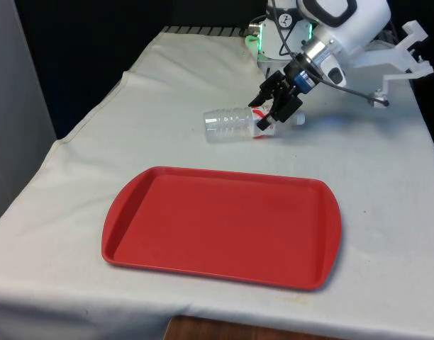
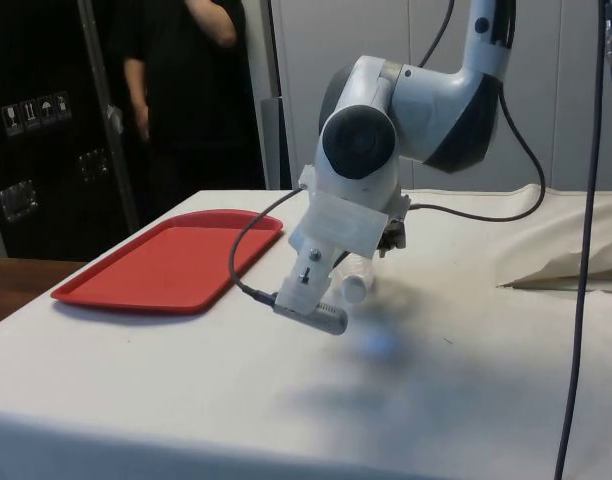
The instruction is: Place the bottle upright on the tray.
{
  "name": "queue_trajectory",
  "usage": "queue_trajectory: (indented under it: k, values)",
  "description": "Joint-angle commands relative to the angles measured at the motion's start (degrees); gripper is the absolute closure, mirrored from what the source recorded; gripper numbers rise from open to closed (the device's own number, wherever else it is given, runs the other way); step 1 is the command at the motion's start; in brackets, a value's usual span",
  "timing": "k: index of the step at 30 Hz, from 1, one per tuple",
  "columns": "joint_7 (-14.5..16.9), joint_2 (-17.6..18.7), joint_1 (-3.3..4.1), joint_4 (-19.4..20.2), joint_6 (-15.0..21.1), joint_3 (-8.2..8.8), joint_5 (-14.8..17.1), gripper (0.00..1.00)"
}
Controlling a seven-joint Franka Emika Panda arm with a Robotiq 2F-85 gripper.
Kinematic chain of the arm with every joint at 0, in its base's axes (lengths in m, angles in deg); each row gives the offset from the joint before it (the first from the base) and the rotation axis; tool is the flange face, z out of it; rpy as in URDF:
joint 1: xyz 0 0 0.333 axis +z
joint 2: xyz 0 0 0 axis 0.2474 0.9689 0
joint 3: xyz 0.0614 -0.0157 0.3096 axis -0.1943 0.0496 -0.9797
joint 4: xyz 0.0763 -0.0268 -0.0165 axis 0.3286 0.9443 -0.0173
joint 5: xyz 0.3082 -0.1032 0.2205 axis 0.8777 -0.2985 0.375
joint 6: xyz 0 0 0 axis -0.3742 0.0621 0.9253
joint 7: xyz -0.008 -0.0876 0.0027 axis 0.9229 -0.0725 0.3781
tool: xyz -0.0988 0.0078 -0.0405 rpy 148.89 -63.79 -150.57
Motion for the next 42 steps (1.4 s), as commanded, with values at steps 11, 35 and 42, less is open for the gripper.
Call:
queue_trajectory:
  k: [11, 35, 42]
  values:
    - [-0.8, 1.1, -0.23, -0.4, 0.8, 0.11, -0.6, 0.00]
    - [-1.5, 1.0, -0.46, -0.2, 0.3, 0.23, -1.7, 0.73]
    - [-0.6, 0.1, -0.46, 0.0, -0.5, 0.11, -0.6, 0.82]
